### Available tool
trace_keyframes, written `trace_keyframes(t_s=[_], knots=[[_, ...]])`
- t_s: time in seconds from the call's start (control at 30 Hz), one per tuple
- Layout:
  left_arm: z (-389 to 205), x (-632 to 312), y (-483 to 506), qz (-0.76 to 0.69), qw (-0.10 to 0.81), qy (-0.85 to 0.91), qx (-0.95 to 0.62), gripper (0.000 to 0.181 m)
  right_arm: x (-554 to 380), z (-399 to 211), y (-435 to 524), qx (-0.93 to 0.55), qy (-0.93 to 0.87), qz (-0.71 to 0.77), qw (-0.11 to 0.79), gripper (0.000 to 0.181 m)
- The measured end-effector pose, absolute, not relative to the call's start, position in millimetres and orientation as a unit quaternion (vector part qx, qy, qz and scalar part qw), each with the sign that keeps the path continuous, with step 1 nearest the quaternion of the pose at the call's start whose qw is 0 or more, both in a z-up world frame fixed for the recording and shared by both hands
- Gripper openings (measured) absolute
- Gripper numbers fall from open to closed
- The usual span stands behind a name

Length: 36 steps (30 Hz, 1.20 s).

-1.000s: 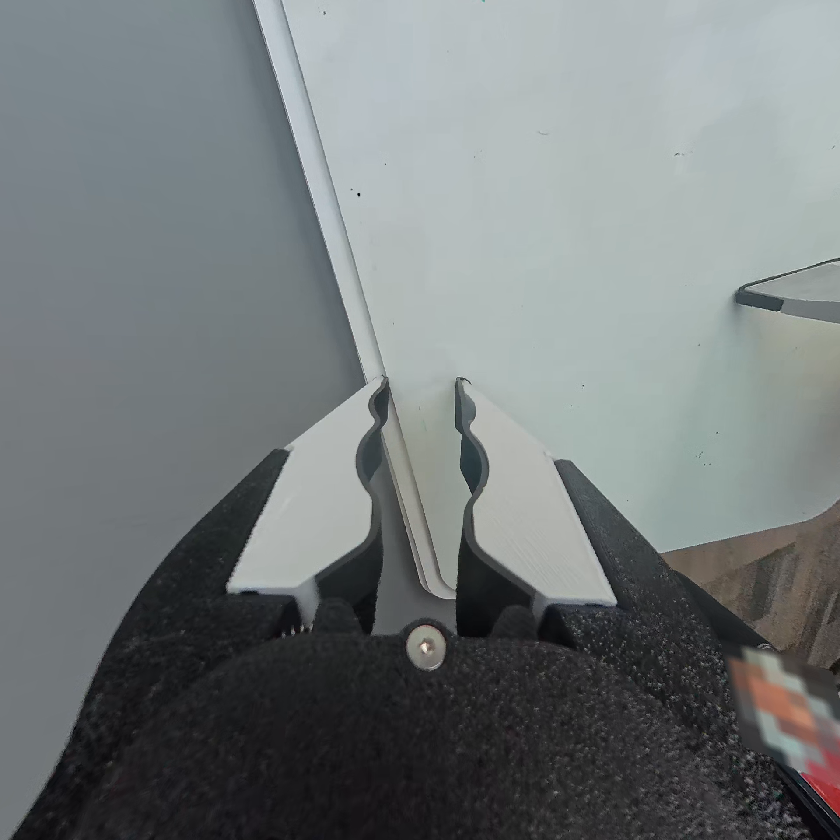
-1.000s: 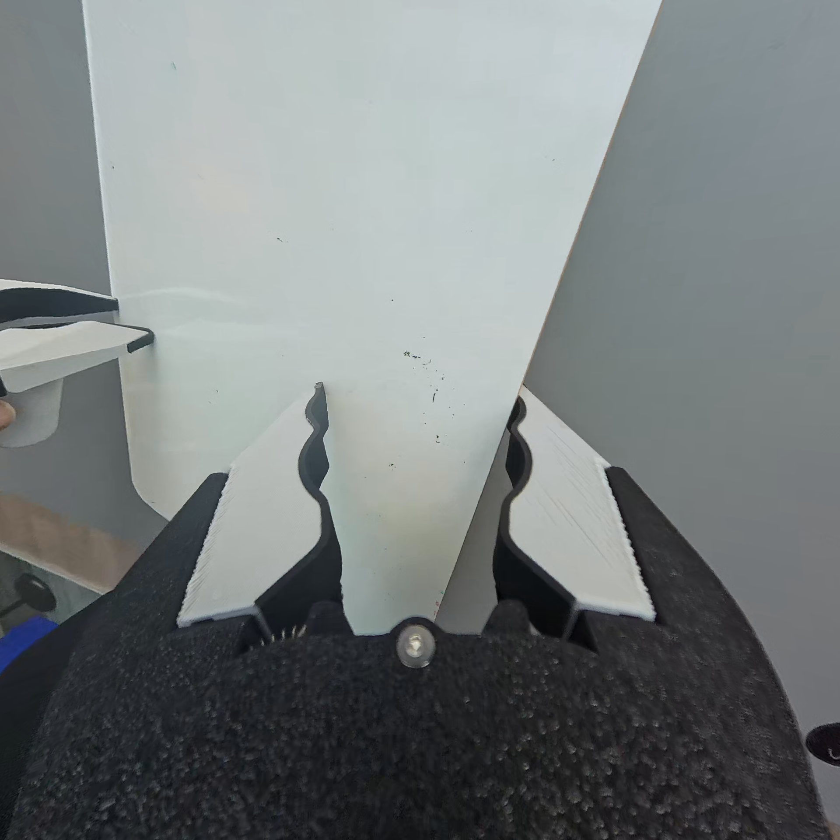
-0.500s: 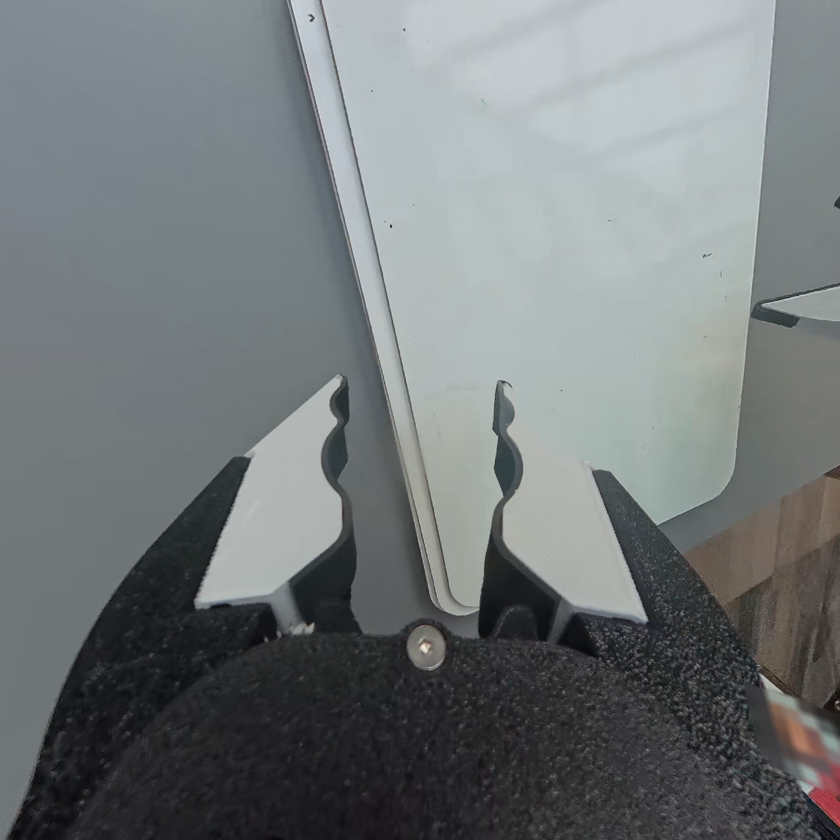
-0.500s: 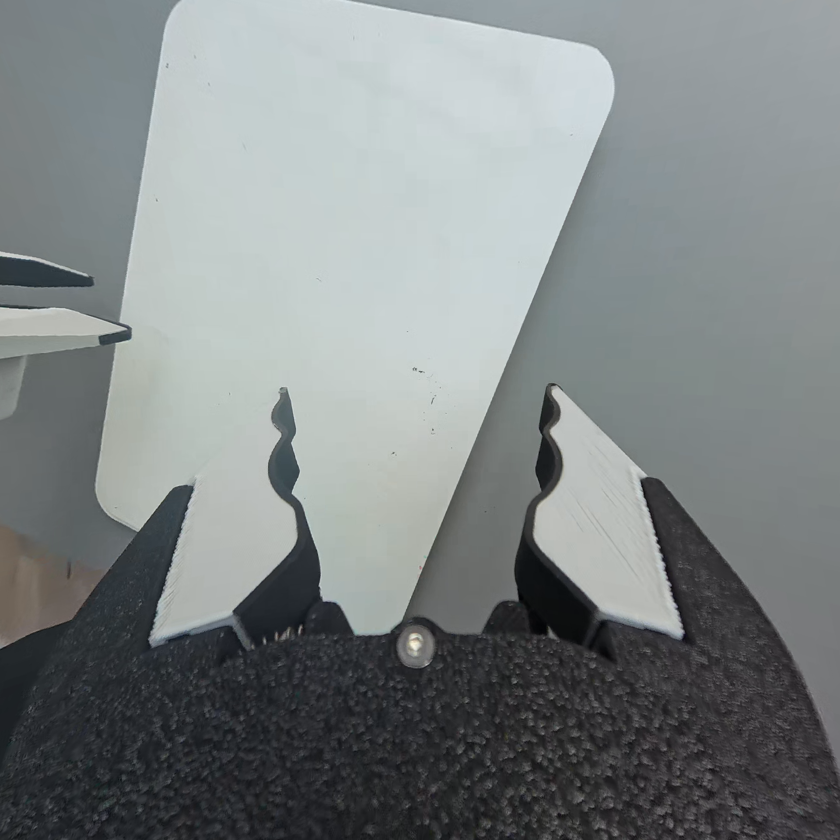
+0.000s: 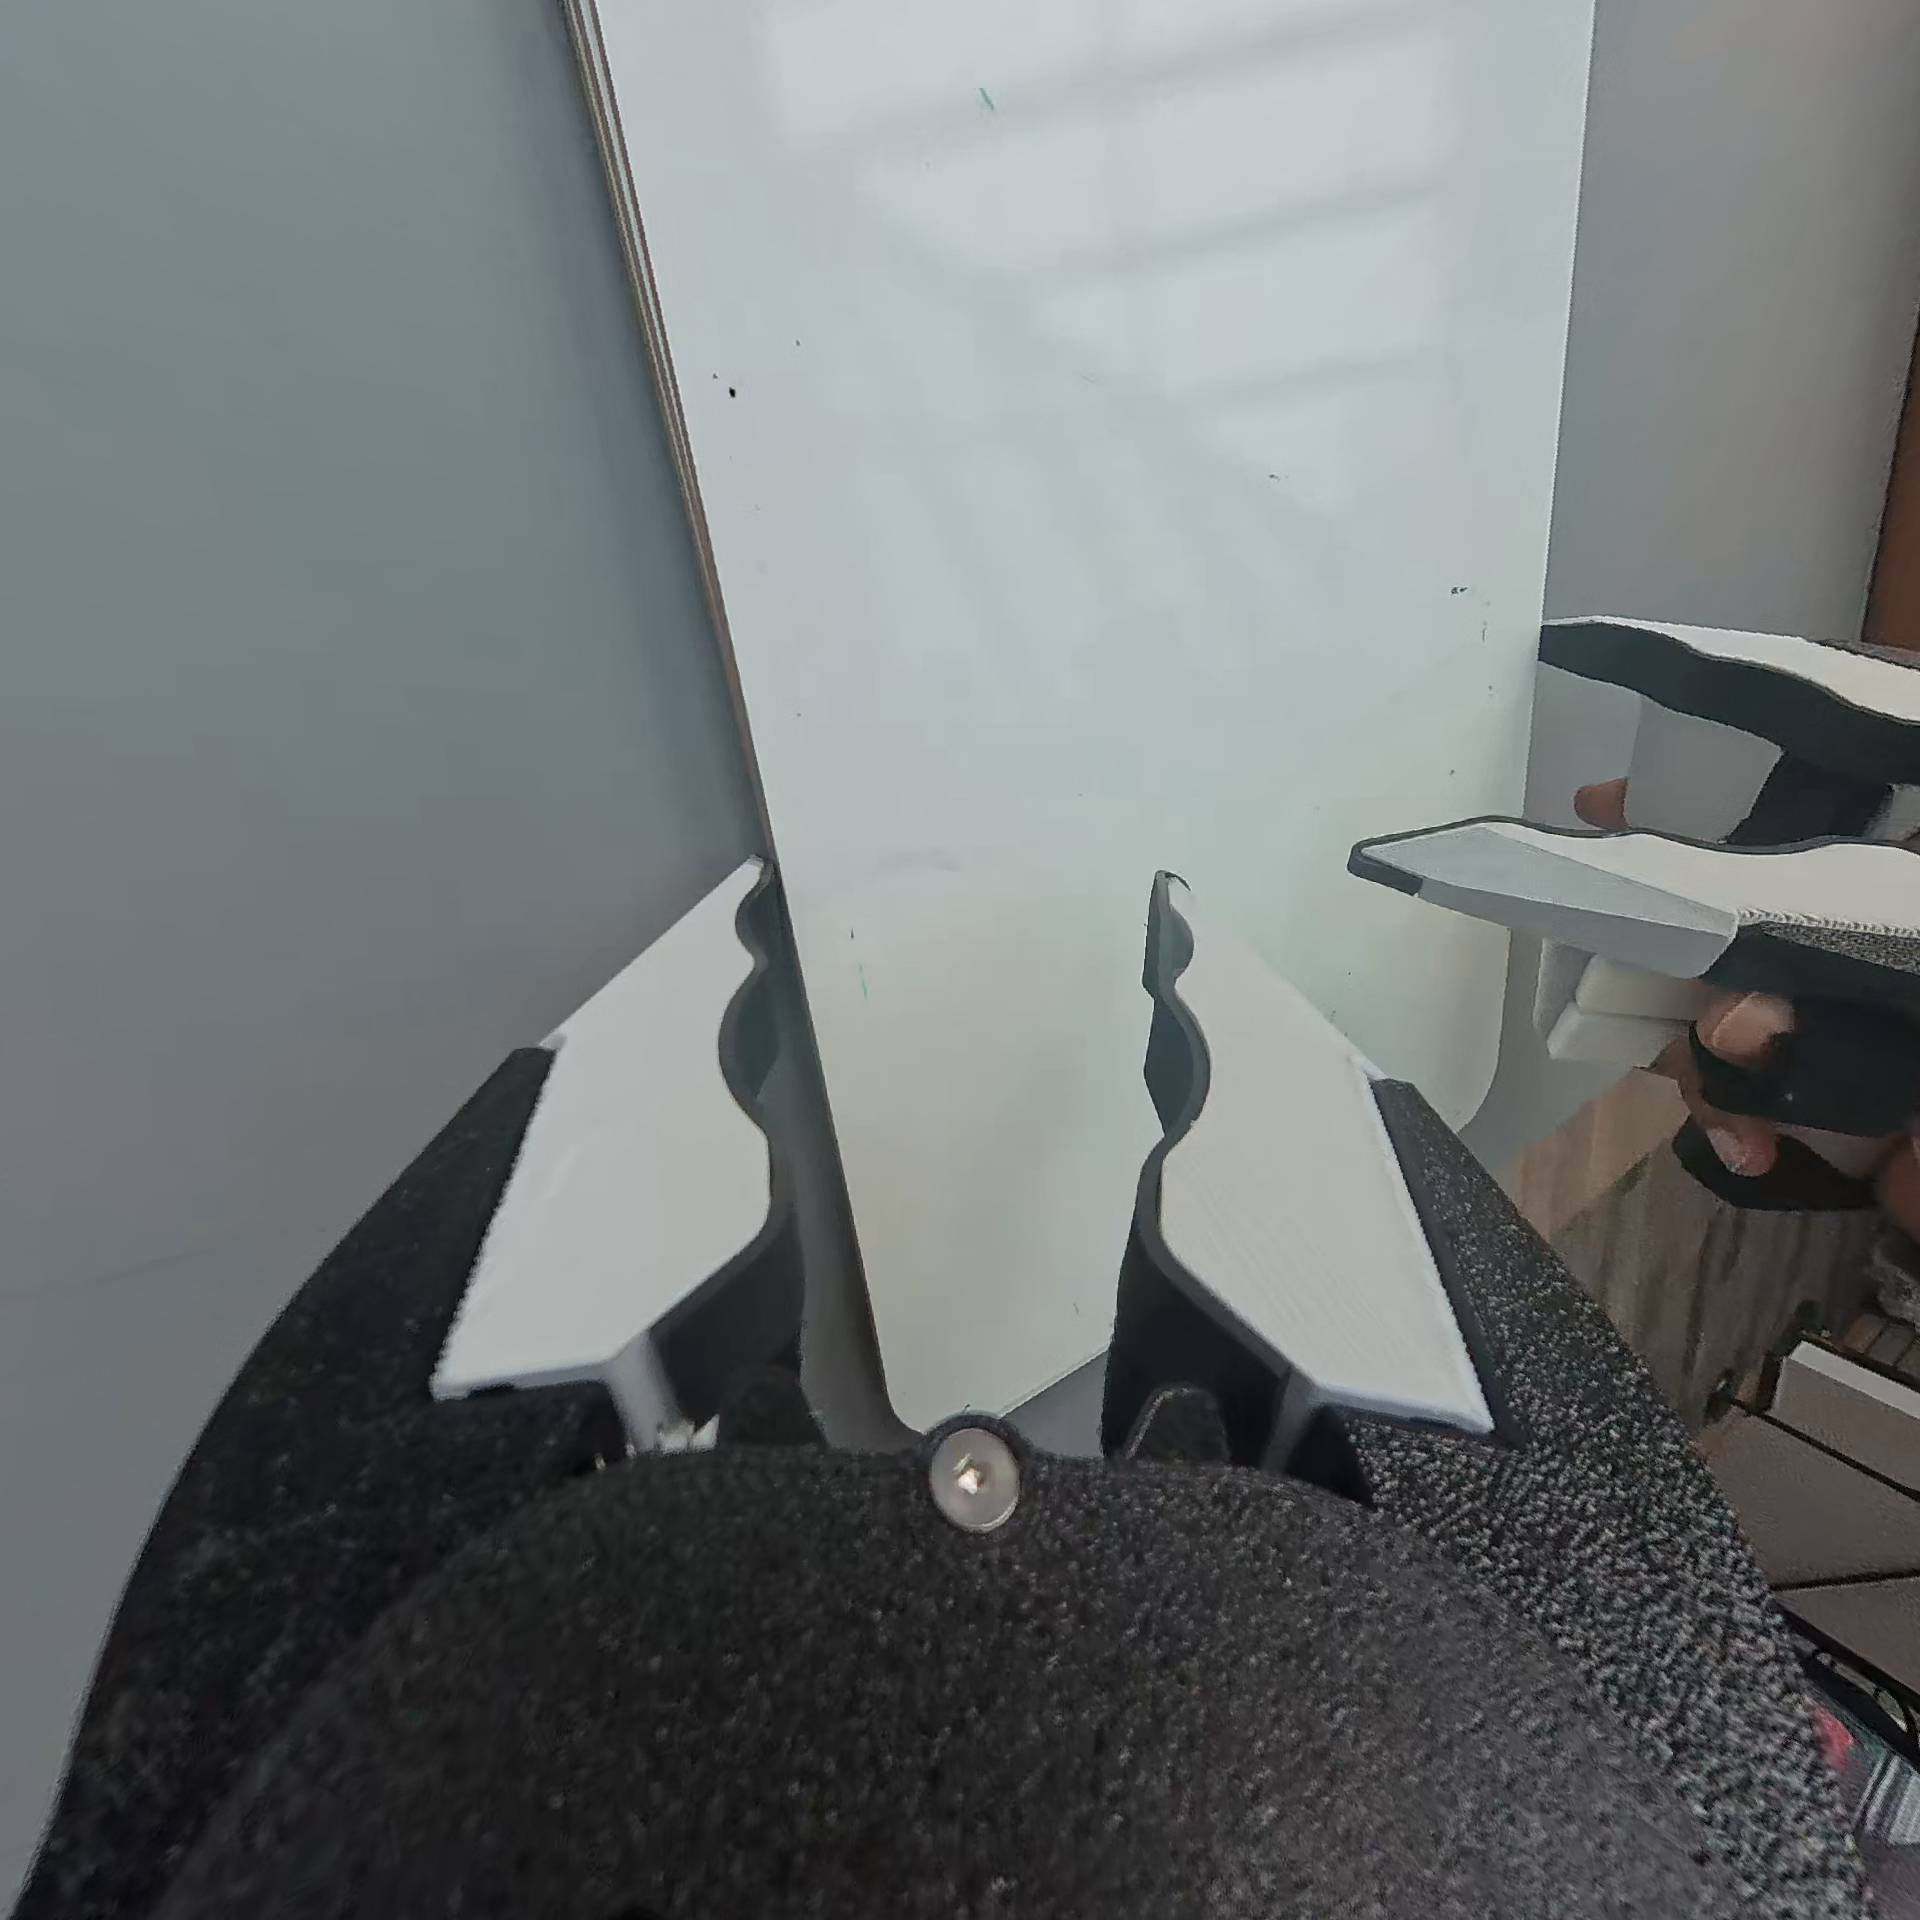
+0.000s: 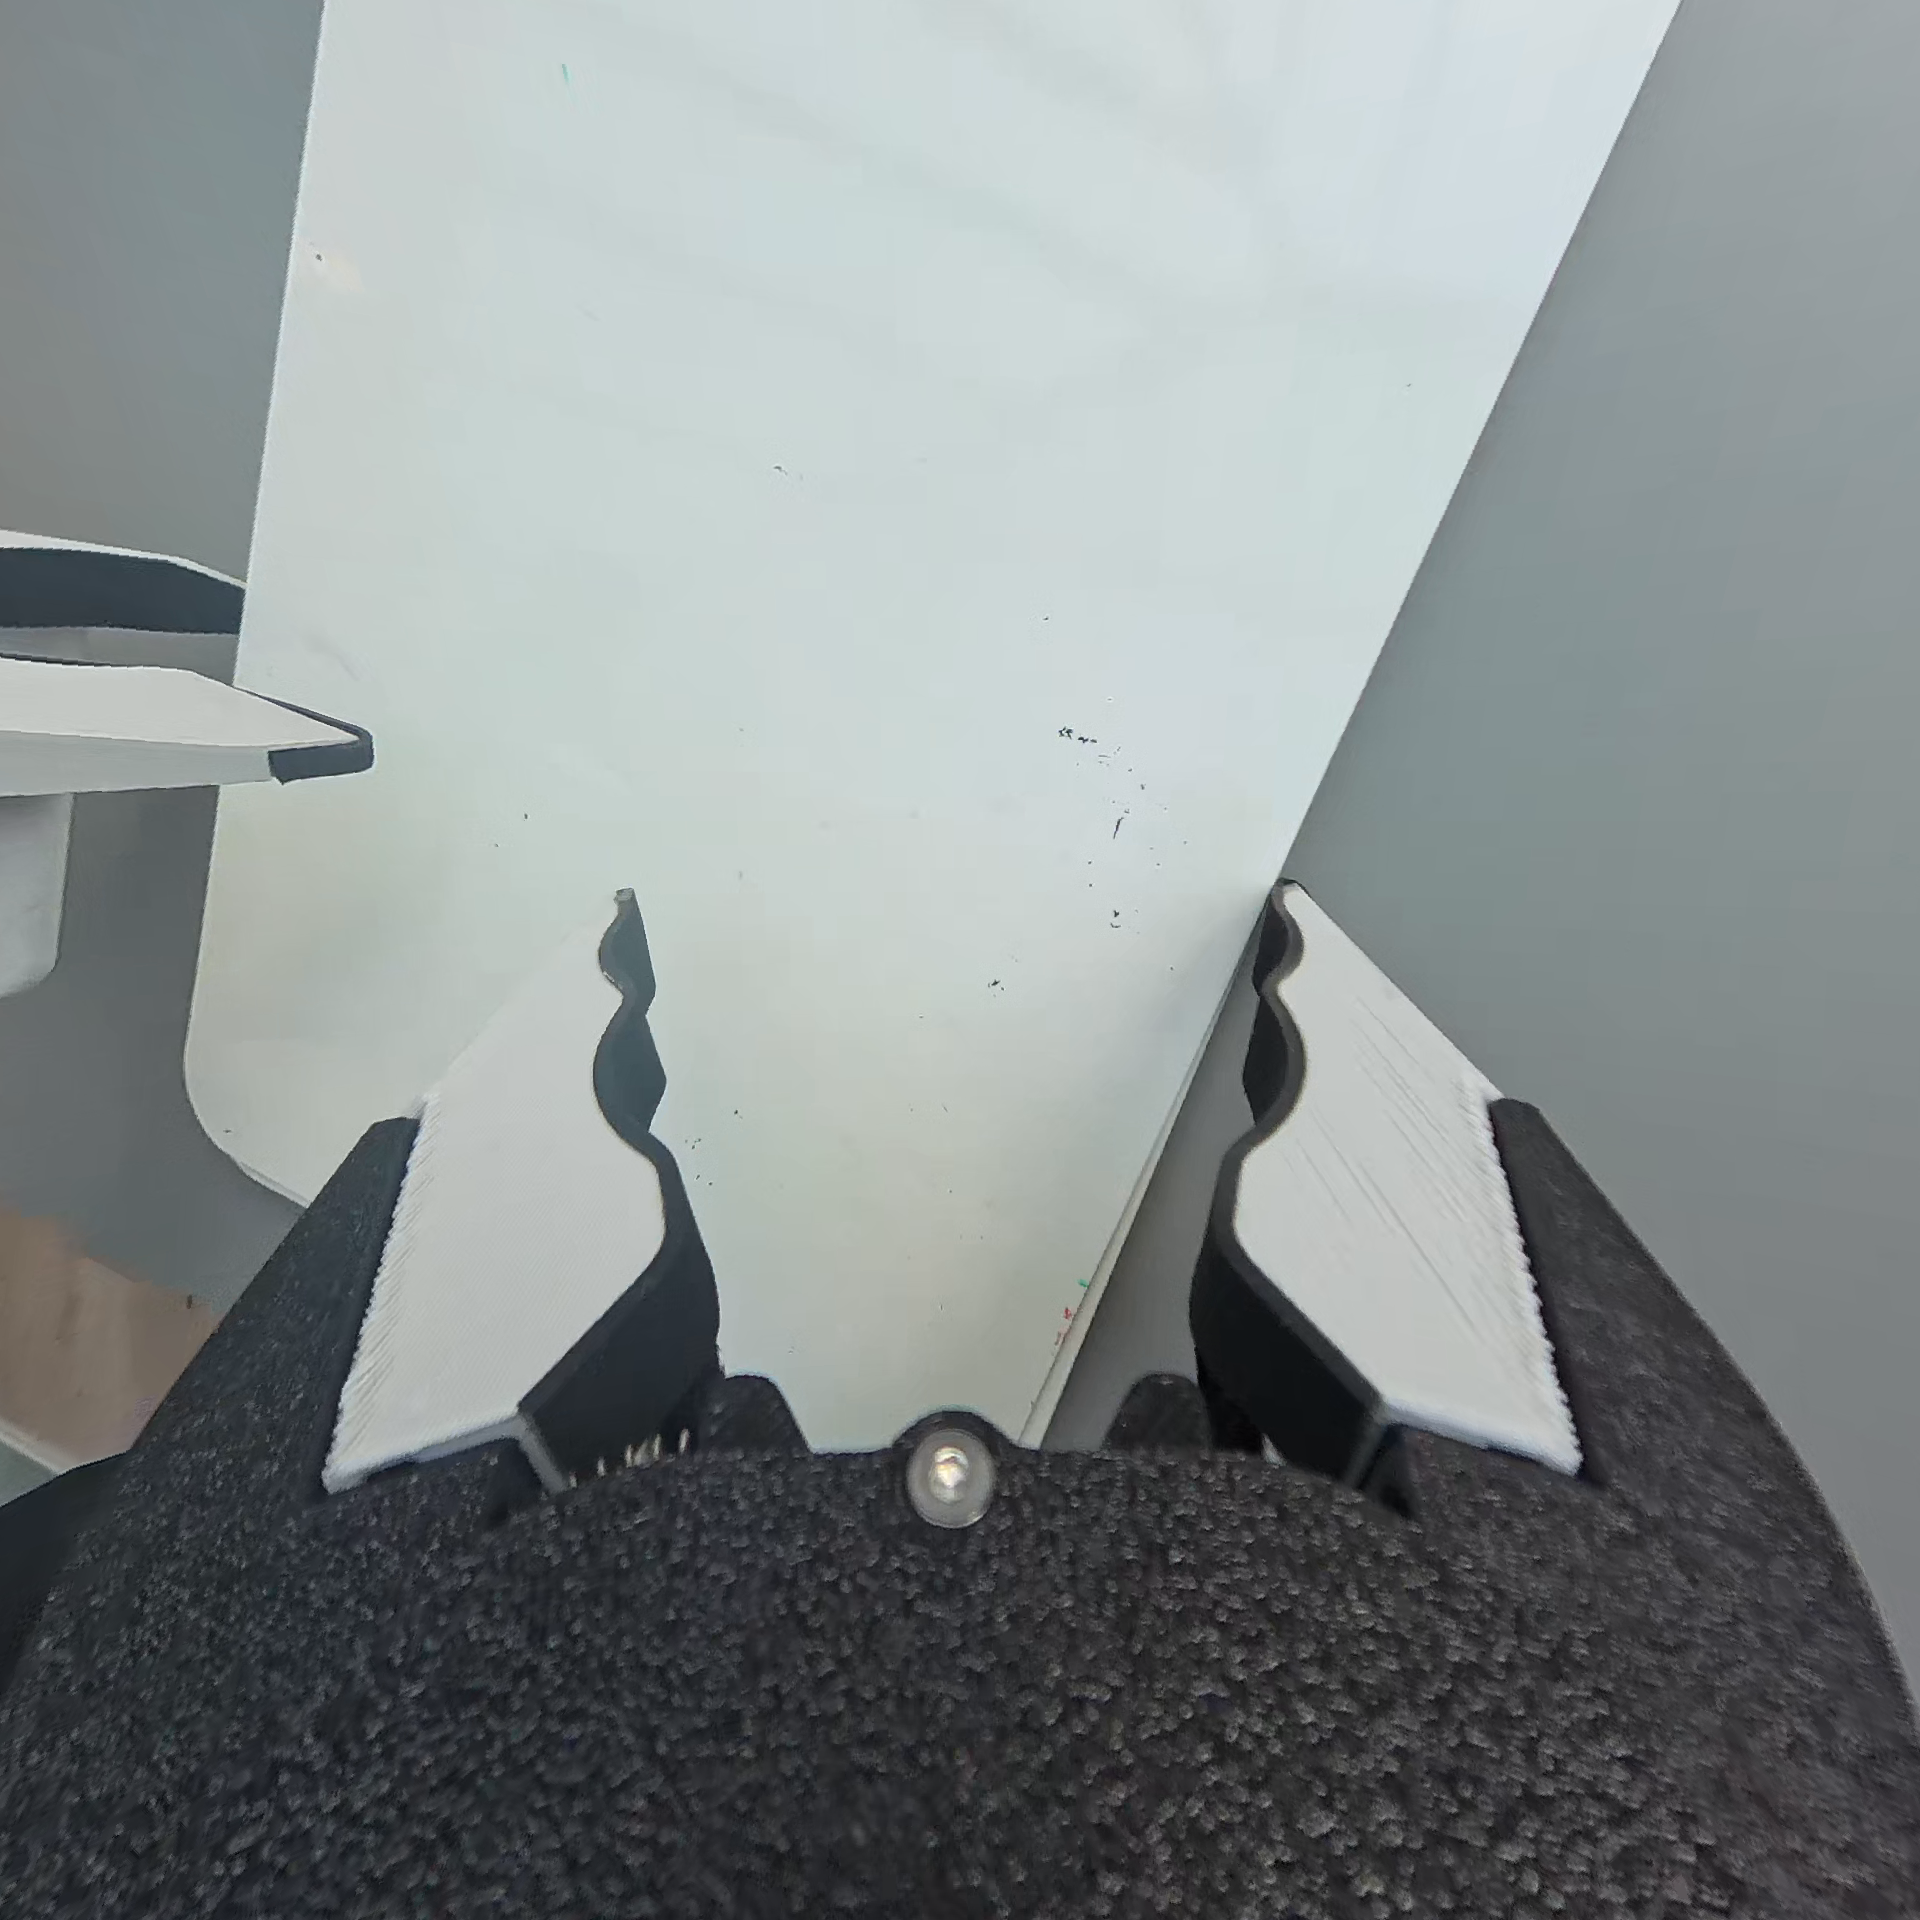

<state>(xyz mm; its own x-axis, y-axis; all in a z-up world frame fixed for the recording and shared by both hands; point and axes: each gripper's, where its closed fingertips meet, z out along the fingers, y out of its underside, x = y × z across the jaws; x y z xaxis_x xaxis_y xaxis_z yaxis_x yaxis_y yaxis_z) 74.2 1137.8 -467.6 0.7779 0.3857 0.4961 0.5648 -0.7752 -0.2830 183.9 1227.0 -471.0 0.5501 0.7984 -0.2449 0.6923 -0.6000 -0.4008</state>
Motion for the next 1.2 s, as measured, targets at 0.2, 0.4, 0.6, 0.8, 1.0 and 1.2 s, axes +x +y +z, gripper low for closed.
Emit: trace_keyframes(t_s=[0.2, 0.4, 0.6, 0.8, 1.0, 1.2], knots=[[-468, 76, 1136, -0.212, 0.213, -0.245, -0.922, 0.07, 184, -470, 1230, -0.875, -0.418, 0.208, 0.128, 0.113], [-447, 67, 1122, -0.202, 0.256, -0.223, -0.918, 0.07, 173, -446, 1260, -0.844, -0.453, 0.226, 0.176, 0.112], [-439, 95, 1057, -0.093, 0.333, -0.097, -0.933, 0.088, 107, -427, 1303, -0.685, -0.67, 0.237, 0.159, 0.111], [-484, 127, 1023, -0.027, 0.295, -0.035, -0.954, 0.099, 50, -458, 1309, -0.551, -0.804, 0.21, 0.074, 0.113], [-486, 131, 1036, -0.011, 0.313, 0.008, -0.95, 0.079, 46, -479, 1295, -0.505, -0.837, 0.21, 0.005, 0.101], [-484, 139, 1037, -0.019, 0.319, 0.048, -0.946, 0.064, 55, -479, 1285, -0.482, -0.853, 0.197, -0.011, 0.102]])
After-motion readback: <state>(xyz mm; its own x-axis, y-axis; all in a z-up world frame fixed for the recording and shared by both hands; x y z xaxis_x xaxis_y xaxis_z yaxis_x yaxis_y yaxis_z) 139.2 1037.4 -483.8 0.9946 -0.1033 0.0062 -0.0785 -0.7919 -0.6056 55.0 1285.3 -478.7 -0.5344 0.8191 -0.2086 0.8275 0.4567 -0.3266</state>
